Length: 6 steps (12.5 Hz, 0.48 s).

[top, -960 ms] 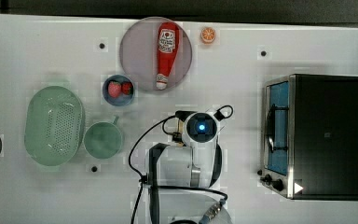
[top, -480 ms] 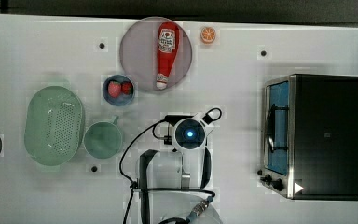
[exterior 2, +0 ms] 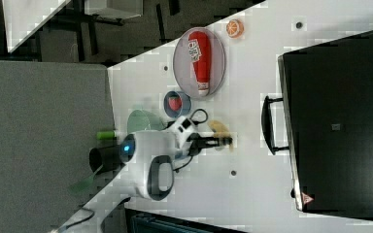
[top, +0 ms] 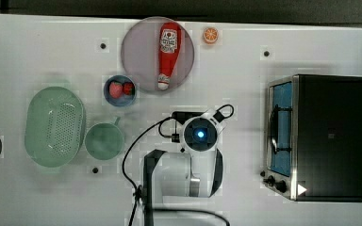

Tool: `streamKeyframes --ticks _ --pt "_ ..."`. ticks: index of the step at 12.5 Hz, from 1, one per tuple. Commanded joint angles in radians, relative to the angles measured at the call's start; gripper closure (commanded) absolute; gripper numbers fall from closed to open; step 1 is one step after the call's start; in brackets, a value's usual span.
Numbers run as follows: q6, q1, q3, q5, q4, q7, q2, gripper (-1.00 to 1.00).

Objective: Pick Banana and place it in mug.

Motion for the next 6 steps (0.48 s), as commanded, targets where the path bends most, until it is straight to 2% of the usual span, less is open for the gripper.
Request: streamKeyframes --ticks 1,6 --pt "-0.121 -0.015 -0.017 0.018 0.040 -0.019 -0.135 0.46" --pt "-0.411 -0.016 -0.025 0.018 0.100 -0.018 -0.415 0.46"
